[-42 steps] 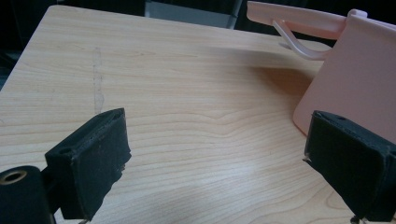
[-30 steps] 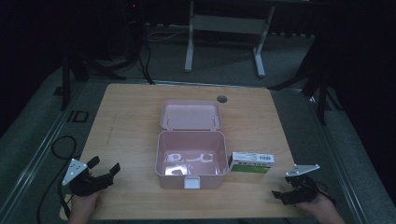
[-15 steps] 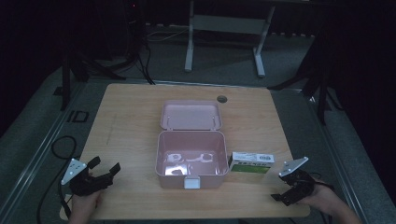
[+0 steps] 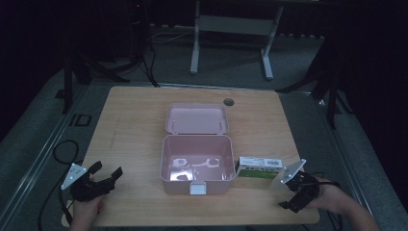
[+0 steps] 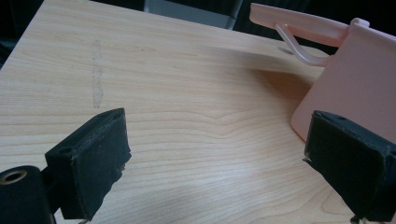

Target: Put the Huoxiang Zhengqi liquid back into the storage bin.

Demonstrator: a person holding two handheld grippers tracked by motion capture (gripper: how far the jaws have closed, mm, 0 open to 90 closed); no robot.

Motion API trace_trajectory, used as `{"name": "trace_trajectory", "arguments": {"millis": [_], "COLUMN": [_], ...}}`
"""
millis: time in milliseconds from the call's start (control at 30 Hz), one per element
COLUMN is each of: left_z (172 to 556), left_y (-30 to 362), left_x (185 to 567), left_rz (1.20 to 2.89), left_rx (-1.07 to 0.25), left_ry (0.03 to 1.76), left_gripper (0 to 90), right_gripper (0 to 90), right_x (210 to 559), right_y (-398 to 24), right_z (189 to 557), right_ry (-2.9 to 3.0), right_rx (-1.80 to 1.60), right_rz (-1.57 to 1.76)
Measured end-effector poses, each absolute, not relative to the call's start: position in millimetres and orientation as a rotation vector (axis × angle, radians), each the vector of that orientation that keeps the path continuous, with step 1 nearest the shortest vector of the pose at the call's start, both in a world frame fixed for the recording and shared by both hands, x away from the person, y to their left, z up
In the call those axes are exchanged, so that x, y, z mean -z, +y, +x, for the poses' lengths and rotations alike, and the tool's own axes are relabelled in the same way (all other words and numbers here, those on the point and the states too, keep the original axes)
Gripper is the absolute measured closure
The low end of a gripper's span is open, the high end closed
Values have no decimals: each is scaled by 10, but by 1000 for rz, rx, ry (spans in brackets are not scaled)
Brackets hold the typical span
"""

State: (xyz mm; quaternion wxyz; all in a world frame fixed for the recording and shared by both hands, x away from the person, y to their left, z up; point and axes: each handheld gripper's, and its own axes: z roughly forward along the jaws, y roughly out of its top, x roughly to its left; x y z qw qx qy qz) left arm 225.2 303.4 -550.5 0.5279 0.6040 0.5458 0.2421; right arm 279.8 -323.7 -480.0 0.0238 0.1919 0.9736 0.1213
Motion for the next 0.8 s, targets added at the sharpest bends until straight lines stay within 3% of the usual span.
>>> {"name": "trace_trajectory", "arguments": {"millis": [800], "left_z": [2256], "left_y": [3060], "left_x": [5506], "left_rz": [1433], "left_rx": [-574], "left_ry": [1311], "left_gripper": [68], "right_gripper": [164], "right_x": [4634], "right_y": [-2702], "right_z": [2825], "right_ry": [3070], "right_rx": [-113], "right_rz": [289]}}
